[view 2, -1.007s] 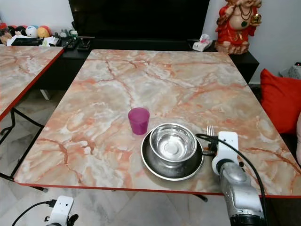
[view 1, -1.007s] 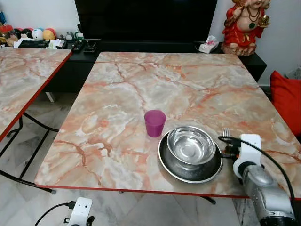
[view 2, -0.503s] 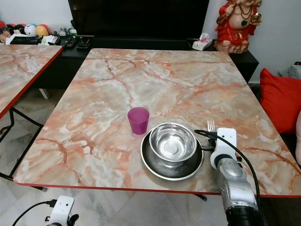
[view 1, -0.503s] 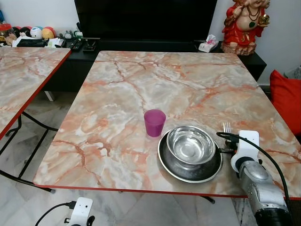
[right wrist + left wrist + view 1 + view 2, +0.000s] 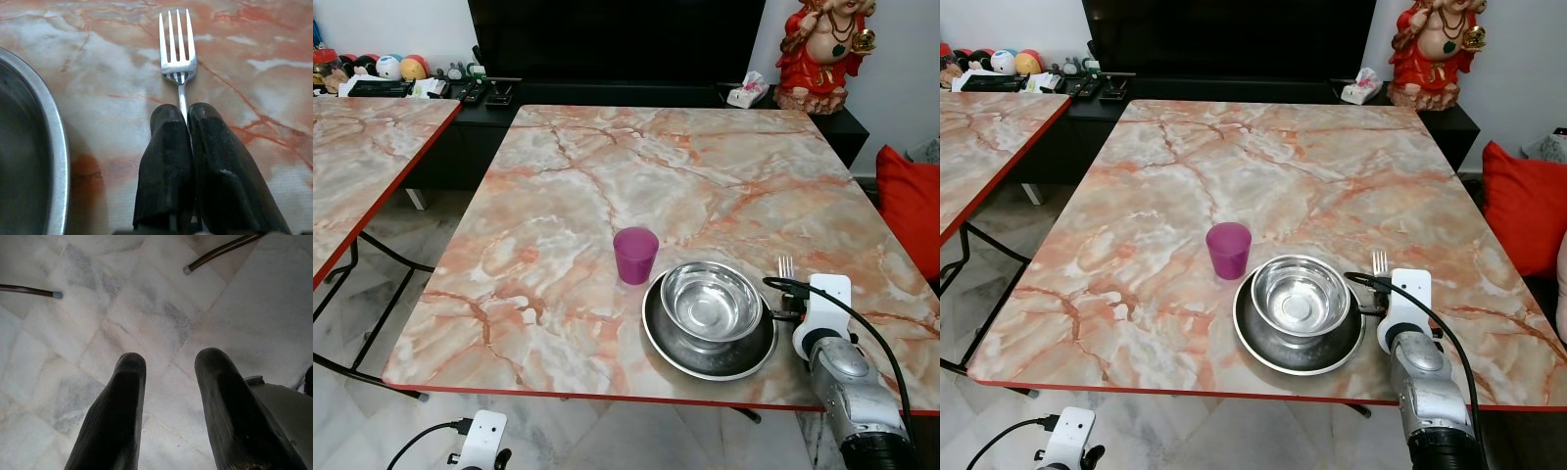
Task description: Setting the table
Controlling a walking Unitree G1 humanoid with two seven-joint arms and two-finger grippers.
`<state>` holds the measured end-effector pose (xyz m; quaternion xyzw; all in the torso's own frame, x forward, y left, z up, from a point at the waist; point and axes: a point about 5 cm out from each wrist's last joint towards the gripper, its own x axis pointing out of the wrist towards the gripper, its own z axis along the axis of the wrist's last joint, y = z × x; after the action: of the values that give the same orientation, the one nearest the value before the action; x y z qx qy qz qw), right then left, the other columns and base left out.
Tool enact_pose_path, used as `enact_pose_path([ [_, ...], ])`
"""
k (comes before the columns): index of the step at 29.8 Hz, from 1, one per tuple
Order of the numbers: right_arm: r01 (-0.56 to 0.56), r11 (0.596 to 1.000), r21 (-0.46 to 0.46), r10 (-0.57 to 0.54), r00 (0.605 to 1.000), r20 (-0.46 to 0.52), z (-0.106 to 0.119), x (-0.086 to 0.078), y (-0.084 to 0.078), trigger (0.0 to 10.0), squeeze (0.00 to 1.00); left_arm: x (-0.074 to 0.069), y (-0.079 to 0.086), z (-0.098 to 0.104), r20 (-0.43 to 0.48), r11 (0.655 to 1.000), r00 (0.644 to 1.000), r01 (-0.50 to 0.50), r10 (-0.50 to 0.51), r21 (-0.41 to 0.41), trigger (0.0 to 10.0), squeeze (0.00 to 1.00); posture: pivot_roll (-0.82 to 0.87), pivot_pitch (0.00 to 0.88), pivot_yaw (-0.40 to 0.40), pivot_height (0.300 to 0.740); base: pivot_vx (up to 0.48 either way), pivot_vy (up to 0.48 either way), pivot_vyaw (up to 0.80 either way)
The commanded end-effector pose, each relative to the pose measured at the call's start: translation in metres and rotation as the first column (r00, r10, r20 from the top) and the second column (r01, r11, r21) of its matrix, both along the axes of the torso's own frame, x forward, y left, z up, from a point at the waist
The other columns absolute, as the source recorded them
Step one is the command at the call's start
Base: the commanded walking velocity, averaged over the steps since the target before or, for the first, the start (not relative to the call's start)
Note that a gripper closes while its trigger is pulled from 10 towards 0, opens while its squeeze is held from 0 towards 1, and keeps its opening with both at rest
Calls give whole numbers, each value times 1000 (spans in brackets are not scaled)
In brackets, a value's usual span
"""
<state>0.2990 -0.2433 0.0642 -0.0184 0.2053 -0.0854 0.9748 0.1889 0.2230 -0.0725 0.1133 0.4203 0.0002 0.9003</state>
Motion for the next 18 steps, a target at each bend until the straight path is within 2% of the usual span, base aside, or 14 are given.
enact_pose_path([
  [1,9,1000,2,-9,1000,15,2,2,-1,10000,0,-3,1,-2,-19,1000,1000,-4,4,3,10000,0,105,45,-11,740,0,0,0],
  [18,3,1000,11,-3,1000,31,2,5,1,10000,0,-3,1,-2,-22,1000,1000,0,1,7,10000,0,107,44,-8,740,0,0,0],
])
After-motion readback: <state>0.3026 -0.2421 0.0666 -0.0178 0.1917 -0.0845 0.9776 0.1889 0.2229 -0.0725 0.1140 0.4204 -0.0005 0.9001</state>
